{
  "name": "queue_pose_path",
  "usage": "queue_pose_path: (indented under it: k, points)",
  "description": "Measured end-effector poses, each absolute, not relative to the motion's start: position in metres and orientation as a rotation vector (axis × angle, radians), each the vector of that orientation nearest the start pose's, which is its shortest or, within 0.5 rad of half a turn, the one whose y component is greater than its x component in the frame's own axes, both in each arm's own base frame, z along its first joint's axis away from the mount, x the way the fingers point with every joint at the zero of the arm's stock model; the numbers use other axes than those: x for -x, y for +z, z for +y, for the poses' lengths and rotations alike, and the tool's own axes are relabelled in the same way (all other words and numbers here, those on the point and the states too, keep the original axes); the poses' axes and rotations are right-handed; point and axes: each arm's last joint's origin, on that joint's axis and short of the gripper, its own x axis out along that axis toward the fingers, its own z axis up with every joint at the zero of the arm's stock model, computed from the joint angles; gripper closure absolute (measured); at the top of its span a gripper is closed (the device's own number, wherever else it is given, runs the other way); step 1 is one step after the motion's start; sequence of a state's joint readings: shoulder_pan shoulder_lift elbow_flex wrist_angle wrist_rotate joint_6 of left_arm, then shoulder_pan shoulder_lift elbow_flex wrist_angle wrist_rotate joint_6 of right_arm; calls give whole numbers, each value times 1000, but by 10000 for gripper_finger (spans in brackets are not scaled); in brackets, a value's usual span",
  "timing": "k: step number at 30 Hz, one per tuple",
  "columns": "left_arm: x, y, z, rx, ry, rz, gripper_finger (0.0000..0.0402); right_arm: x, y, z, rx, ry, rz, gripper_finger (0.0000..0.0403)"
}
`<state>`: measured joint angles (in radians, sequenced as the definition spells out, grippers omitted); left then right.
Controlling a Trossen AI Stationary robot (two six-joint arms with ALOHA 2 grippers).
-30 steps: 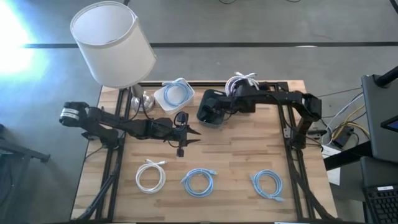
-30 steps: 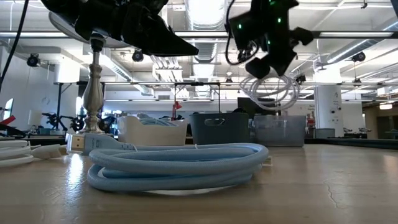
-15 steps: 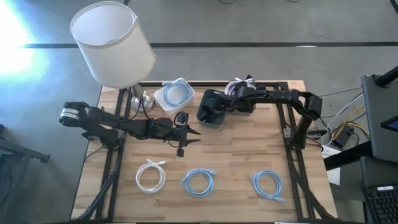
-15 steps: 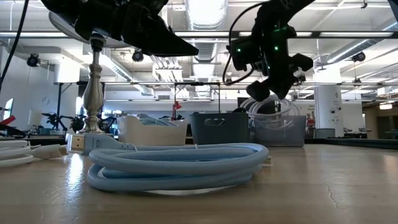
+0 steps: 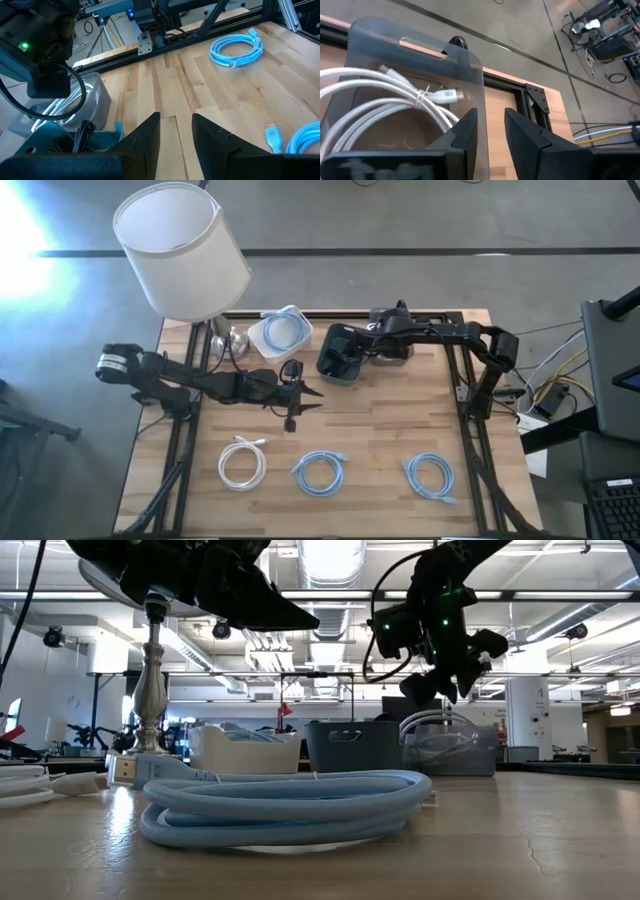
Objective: Pick & Place USB Port
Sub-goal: Put the right blue cable into the white bin
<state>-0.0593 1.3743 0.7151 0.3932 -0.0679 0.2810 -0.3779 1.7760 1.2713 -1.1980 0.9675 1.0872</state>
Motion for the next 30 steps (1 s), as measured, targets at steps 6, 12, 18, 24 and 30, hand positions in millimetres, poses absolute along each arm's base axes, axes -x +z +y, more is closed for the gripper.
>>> queue_pose_path:
  k: [6, 12, 18, 24, 30]
  points:
    - [-292, 234, -15, -296, -29, 265, 286, -278, 210, -129, -235, -1597, 1087, 312]
    - [-292, 234, -16, -296, -29, 265, 286, -284, 209, -115, -224, -1515, 1134, 321]
    - [-292, 234, -16, -296, -30, 266, 286, -291, 213, -101, -234, -1446, 1157, 333]
    - [-292, 234, -15, -304, -30, 265, 286, -310, 236, -68, -318, -1213, 1197, 342]
    - [-292, 234, -15, -302, -30, 268, 286, -317, 264, -20, -414, -1041, 1125, 343]
